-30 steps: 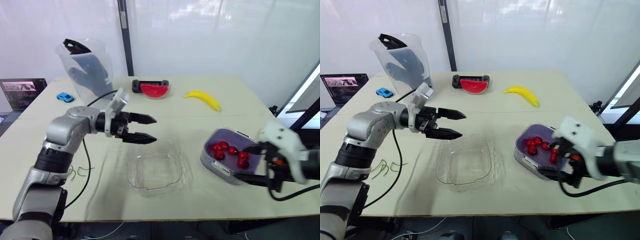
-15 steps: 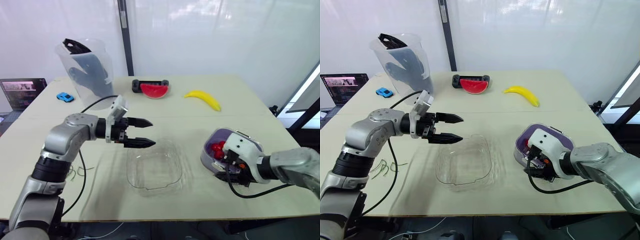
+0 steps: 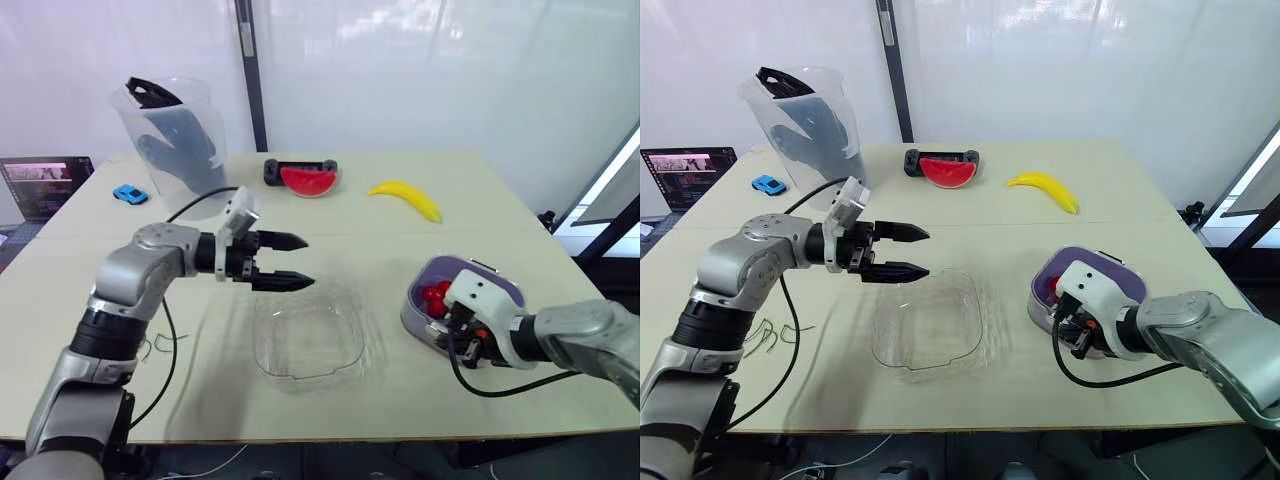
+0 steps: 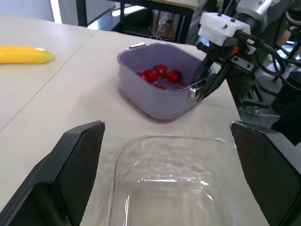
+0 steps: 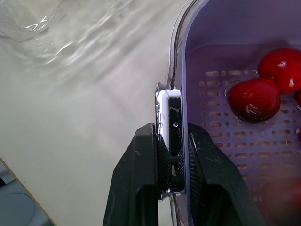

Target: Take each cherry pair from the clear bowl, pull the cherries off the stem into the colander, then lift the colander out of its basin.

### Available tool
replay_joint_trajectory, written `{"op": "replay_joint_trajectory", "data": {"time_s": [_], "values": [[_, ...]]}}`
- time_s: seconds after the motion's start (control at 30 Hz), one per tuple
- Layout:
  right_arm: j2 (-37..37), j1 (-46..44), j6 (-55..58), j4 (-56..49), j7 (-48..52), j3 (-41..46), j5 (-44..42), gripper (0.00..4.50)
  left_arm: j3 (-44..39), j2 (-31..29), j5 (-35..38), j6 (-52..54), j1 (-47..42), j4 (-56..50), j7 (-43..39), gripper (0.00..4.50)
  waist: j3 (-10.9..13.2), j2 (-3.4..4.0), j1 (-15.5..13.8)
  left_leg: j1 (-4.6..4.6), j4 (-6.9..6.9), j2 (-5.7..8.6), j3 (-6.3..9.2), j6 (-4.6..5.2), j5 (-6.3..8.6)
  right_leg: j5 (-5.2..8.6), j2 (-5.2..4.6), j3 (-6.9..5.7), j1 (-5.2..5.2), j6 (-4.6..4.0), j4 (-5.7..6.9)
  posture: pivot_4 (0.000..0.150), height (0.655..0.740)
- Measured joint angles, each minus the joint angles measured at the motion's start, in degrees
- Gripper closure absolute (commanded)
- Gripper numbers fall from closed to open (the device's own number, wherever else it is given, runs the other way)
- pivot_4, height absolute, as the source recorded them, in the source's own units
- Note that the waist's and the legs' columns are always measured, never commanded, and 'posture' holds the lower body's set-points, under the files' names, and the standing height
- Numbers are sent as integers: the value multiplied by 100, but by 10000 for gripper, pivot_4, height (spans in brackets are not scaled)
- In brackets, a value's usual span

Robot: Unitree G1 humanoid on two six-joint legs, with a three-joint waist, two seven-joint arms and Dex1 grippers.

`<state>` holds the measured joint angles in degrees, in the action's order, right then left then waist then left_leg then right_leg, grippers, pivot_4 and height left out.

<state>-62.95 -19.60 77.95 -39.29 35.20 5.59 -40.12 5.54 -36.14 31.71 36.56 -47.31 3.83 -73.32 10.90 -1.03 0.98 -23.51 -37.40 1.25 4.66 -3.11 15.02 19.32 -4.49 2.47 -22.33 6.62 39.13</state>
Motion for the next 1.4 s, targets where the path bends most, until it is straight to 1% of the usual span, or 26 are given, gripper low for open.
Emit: {"op": "replay_joint_trajectory", "data": {"time_s": [0.37, 0.77, 1.03, 1.4], "values": [[-187, 324, 20, -595, 237, 974, -322, 42660, 63, 310, -147, -172, -83, 232, -43, 0, 0, 0, 6, 0, 1, 2, -1, 0, 0, 0, 2, 0, 0, 0, 1, 1500, 7400], [-335, 95, 561, -727, 245, 1984, -864, 42660, 210, 616, -375, -443, -310, 747, -190, 0, 0, 0, -1, 0, 0, 3, -1, 0, 0, 0, 2, 0, 0, 0, 2, 1500, 7400], [-112, -402, 795, -650, 97, 2250, -1427, 42660, 213, 647, -421, -489, -346, 873, -303, 0, 0, 0, -3, 0, -1, 1, -1, 0, 0, 0, 0, 0, 1, 0, 2, 1500, 7400], [-26, -564, 1012, -514, -164, 2502, -2117, 42660, 213, 636, -506, -500, -346, 873, -378, 0, 0, 0, -4, 0, -1, 1, -1, 0, 0, 0, 0, 0, 0, 0, 3, 1500, 7400]]}}
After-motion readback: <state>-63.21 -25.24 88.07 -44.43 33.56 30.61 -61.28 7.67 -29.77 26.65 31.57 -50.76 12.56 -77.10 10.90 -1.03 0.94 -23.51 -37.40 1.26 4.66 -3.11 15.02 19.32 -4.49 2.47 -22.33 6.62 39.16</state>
